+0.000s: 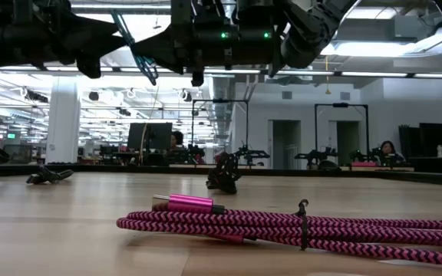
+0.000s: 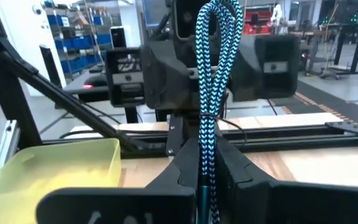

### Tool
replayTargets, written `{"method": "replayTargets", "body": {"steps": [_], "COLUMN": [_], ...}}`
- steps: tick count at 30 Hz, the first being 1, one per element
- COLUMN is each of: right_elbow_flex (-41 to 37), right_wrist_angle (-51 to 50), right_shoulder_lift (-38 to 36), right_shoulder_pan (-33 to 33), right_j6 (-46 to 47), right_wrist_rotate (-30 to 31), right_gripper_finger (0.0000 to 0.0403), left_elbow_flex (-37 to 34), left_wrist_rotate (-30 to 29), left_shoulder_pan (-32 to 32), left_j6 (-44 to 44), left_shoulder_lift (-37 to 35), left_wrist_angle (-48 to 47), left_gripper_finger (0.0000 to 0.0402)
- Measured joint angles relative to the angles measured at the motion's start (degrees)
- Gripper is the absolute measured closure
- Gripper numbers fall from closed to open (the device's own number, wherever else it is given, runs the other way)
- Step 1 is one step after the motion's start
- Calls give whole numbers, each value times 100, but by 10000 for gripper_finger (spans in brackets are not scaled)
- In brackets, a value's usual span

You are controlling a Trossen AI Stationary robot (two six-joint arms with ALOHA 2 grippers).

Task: Pick and place USB-C Cables
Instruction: Put the blue charger cable into the yellow bin

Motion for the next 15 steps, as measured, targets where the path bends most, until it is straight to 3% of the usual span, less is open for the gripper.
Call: {"method": "replayTargets", "body": {"steps": [8, 15], "right_elbow_flex": [0, 4], "right_wrist_angle": [-70, -136], "right_shoulder_lift": [-4, -7], "right_shoulder_pan": [4, 2], "right_j6": [-38, 139], "right_wrist_rotate": [0, 21], "right_gripper_finger": [369, 373], "left_elbow_flex": [17, 24], "left_wrist_rotate": [-4, -137], "left_shoulder_pan": [0, 0], "left_j6": [13, -48], "left_shoulder_lift": [2, 4], "left_wrist_angle": [-22, -32], "left_gripper_finger": [314, 328]}}
